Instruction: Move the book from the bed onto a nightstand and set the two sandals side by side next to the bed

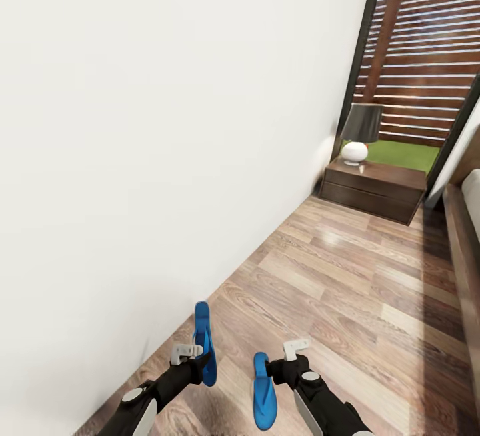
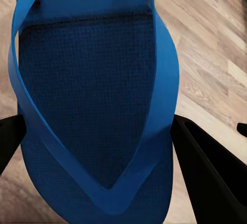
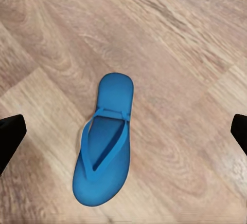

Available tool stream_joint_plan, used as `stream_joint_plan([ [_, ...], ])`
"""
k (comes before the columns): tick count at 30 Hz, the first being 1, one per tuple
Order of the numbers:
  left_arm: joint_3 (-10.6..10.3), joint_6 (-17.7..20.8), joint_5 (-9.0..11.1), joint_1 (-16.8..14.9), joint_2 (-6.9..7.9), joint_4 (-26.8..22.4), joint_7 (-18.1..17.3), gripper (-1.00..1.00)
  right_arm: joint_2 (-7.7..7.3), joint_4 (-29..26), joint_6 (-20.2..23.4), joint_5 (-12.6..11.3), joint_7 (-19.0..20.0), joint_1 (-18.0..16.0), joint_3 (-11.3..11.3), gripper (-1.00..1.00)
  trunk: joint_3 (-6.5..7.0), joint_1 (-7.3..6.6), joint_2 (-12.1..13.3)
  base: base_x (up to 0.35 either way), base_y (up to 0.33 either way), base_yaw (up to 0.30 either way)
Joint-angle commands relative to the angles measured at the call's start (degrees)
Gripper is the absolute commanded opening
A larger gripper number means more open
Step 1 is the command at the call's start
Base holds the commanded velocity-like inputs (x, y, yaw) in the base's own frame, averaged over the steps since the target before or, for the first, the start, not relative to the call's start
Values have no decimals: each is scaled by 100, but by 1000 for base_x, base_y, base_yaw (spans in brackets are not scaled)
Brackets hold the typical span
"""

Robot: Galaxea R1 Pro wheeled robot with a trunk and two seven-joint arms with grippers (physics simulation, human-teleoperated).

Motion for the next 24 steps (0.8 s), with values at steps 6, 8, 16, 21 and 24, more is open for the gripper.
stream_joint_plan([
  [6,-5,18,48,-3,0,0,-19,-100,-6,-11,34,-20,-26,0,27,100,-139,14,-10,0,0,0],
  [8,-5,18,48,-3,0,0,-19,-100,-6,-11,32,-20,-26,0,28,100,-183,19,-13,0,0,0],
  [16,-5,18,48,-3,0,0,-19,-100,-10,-19,9,-20,-20,0,20,100,-360,40,-24,0,0,0],
  [21,-5,19,48,-3,0,0,-19,-100,-10,-20,8,-20,-17,2,23,100,-471,53,-31,0,0,0],
  [24,-5,25,48,-3,0,0,-19,-100,-5,-20,8,-20,-19,3,27,100,-537,60,-35,0,0,0],
])
